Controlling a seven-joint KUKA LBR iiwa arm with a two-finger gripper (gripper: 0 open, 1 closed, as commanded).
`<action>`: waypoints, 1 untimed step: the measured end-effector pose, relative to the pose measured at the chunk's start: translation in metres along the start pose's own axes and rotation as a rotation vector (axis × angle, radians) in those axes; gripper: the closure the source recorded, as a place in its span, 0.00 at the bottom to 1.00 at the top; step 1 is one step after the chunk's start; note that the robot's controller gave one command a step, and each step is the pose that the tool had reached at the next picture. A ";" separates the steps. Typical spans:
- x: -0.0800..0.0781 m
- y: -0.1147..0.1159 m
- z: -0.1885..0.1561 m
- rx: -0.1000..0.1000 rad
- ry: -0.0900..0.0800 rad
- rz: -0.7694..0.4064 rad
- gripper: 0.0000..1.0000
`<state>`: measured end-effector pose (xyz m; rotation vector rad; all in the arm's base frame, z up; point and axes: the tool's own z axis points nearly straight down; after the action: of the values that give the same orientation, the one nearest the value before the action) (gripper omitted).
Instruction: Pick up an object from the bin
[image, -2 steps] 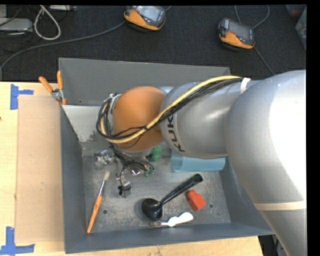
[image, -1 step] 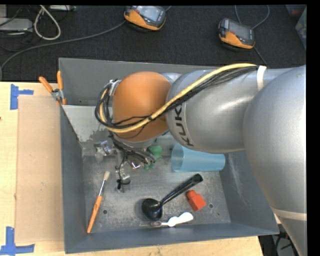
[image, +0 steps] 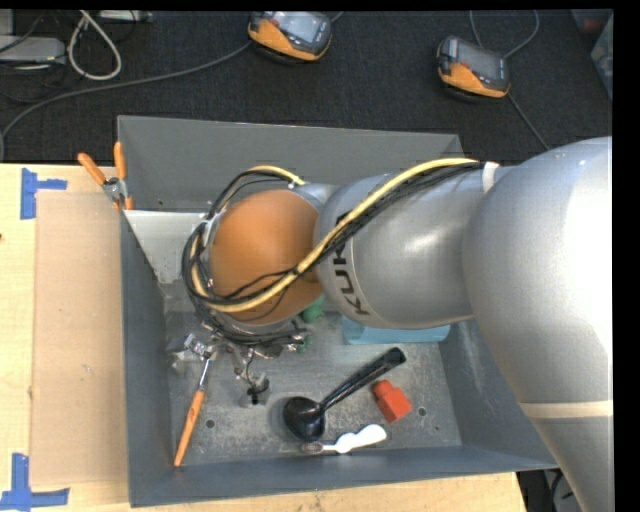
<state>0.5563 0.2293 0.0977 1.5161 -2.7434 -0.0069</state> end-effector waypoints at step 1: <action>-0.018 -0.008 0.028 0.008 -0.014 0.077 0.00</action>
Offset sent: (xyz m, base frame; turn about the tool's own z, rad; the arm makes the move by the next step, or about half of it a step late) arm -0.0002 -0.0044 -0.0277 -0.3010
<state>0.5725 0.2406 0.0691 1.4166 -2.8139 -0.0052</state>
